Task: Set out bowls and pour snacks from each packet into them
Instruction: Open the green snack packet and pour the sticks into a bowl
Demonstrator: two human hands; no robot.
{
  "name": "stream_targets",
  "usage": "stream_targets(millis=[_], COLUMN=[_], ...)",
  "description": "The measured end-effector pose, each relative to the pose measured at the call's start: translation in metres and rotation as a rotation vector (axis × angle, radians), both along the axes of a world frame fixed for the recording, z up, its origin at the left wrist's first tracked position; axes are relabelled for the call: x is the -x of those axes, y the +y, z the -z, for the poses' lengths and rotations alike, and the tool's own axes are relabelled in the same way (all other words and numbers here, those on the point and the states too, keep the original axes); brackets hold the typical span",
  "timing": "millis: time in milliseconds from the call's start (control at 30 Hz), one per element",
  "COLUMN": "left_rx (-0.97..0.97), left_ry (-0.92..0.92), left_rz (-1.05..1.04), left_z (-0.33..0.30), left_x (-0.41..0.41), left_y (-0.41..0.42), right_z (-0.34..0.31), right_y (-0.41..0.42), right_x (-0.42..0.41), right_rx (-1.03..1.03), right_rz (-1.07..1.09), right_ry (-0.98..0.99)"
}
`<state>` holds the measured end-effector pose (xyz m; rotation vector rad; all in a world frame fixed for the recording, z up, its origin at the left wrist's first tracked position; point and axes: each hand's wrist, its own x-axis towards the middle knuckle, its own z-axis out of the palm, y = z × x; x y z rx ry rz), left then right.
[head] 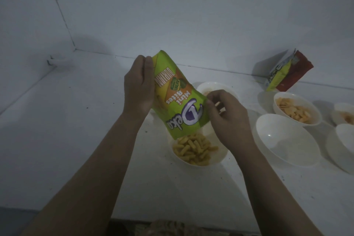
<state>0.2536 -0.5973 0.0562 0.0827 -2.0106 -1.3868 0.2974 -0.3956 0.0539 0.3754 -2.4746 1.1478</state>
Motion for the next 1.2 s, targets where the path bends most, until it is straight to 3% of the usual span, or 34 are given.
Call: stream_targets(millis=[300,533,633,733,800,900,1033,1200], left_rx=[0.220,0.336,0.180,-0.225,-0.373,-0.407,-0.384,-0.357], left_ry=[0.040,0.107,-0.056,-0.112,-0.168,-0.241,-0.176,-0.083], left_rz=[0.174,0.090,0.175,0.425,0.487,0.506,0.499,0.505], left_z=[-0.010,-0.006,0.004,0.010,0.010,0.010,0.006,-0.001], left_x=[-0.011,-0.013,-0.013,-0.017,-0.020,-0.021,-0.019,-0.024], left_y=[0.029,0.033,0.034,0.041,0.048,0.060,0.069,0.081], right_z=[-0.042,-0.037,-0.031,-0.027,-0.023,-0.017,-0.011,-0.009], right_y=[-0.039,-0.037,-0.027,-0.015,-0.009,-0.002,0.012,0.008], right_x=[0.025,0.022,0.016,0.009,0.004,-0.002,-0.007,-0.019], right_rx=[0.054,0.140,0.248,0.356,0.468,0.573,0.674,0.666], right_rz=[-0.013,0.095,0.144,0.178,0.182,0.177,0.246,0.036], right_ry=[0.041,0.149,0.138,0.130,0.118,0.058,-0.060,-0.268])
